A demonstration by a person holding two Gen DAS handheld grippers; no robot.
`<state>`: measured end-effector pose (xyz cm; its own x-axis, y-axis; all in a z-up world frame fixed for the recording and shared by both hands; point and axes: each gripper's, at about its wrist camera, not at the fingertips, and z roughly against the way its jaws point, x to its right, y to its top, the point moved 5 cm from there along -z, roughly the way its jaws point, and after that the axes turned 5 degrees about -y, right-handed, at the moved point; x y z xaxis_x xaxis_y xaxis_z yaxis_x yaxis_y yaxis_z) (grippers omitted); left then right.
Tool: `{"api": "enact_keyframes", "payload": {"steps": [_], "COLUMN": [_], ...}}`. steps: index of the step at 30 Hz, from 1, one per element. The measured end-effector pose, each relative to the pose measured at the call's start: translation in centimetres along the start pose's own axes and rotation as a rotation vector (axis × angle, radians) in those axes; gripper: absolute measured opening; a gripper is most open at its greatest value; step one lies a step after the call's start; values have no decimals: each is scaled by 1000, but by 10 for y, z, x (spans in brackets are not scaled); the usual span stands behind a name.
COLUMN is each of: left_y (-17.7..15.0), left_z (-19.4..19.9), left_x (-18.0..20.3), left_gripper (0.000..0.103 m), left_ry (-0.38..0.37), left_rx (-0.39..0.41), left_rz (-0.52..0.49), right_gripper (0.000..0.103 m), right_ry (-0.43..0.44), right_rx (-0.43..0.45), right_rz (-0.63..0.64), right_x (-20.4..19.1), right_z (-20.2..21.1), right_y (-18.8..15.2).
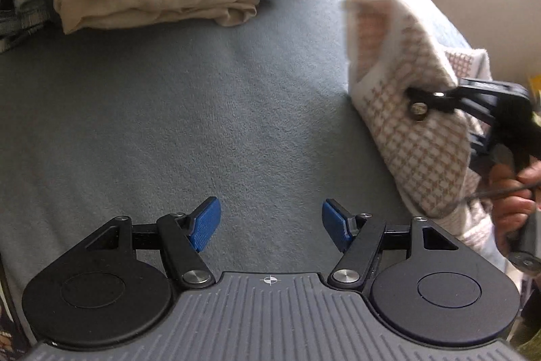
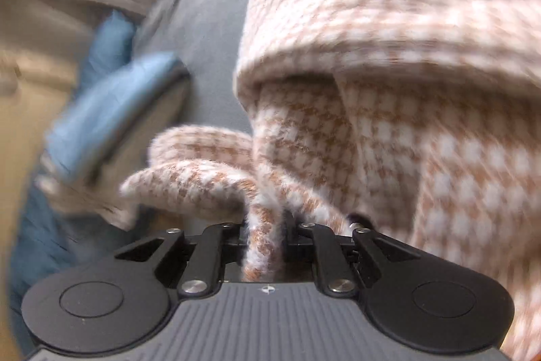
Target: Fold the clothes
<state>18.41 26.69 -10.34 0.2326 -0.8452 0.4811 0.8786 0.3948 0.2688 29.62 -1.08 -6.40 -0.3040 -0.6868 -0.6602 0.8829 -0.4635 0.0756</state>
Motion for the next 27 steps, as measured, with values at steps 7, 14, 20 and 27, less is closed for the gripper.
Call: {"api": "enact_keyframes", "payload": {"steps": [7, 14, 20, 27], "left_y": [12, -1, -8, 23], "left_z": [9, -28, -49, -74], "left_x": [22, 42, 54, 75], "left_gripper": [66, 66, 66, 74], "left_ry": [-95, -111, -105, -164], "left_rx": [57, 79, 103, 112], "left_rz": [-98, -68, 48, 104], "right_gripper": [13, 13, 14, 25], "right_ry": [258, 120, -47, 4], "right_rx": [-127, -283, -229, -266], "right_rz": [13, 246, 372, 434], "right_x": [-18, -8, 2, 1], "right_z": [63, 12, -34, -21], "right_y": [10, 41, 64, 62]}}
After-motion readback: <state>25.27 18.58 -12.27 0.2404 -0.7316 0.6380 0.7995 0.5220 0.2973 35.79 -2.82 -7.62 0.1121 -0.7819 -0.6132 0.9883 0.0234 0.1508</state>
